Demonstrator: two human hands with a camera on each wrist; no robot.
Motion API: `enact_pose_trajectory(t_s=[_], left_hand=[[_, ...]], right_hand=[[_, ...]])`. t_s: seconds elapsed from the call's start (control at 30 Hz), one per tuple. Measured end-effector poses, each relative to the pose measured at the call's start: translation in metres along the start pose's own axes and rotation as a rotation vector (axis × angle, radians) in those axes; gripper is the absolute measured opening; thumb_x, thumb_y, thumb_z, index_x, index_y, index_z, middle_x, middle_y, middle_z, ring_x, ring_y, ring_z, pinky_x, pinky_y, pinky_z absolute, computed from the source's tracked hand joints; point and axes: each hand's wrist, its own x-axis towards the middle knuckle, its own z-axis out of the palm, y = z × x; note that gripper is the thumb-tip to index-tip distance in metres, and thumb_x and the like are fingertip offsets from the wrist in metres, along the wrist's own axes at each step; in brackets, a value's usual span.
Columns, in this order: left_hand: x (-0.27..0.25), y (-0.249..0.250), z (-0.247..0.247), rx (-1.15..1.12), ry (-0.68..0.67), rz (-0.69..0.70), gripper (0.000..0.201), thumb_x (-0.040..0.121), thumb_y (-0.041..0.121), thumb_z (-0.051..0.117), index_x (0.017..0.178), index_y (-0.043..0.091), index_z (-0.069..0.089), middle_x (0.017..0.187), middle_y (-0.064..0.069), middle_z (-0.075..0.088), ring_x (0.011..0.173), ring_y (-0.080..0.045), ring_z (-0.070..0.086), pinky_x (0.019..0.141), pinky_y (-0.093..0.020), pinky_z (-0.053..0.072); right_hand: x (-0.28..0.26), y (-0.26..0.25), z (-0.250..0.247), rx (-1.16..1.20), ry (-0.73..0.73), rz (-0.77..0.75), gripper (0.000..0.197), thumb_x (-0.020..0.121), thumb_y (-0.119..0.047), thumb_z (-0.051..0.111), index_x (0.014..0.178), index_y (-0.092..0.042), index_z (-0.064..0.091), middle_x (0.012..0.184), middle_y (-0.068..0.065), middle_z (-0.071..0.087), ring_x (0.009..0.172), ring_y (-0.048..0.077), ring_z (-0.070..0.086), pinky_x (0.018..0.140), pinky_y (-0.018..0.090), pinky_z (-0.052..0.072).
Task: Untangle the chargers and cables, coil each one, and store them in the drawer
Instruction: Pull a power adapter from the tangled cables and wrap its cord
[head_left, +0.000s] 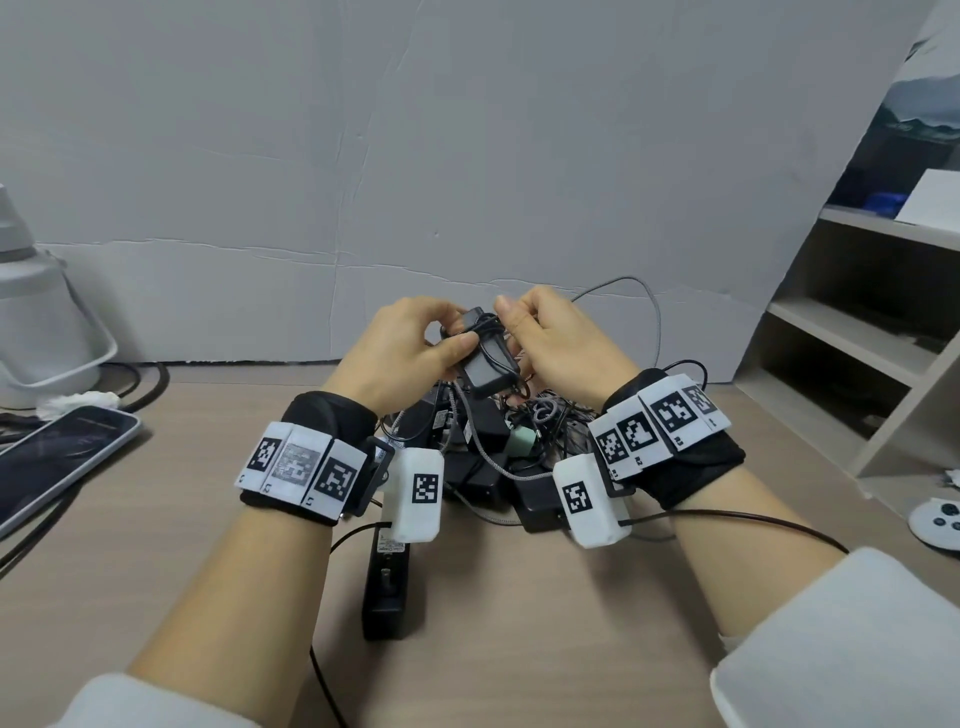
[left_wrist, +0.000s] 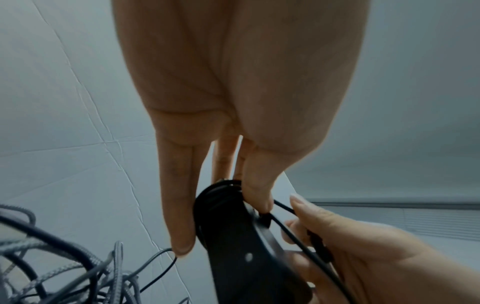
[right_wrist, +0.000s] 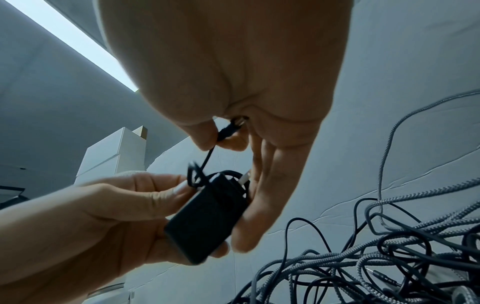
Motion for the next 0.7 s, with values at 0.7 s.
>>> enact_pose_trajectory(t_s=[0.7], left_hand=[[-0.002,-0.007,0.0,-0.424,-0.121,-0.075,0.016,0.103,0.017,0.055,0.107,0.002,0.057,0.124,-0.001,0.068,0.097,-0.028,0.069,0.09,-0.035,0.057]], right_hand=[[-0.008,-0.01,-0.014,-0.027,-0.21,0.097,0.017,0.104,-0.029,0.045,0.1,-0.014,0.037,0.085,0.018,0.065,0.077,0.037,0.074,0.065,0.053,0.062]])
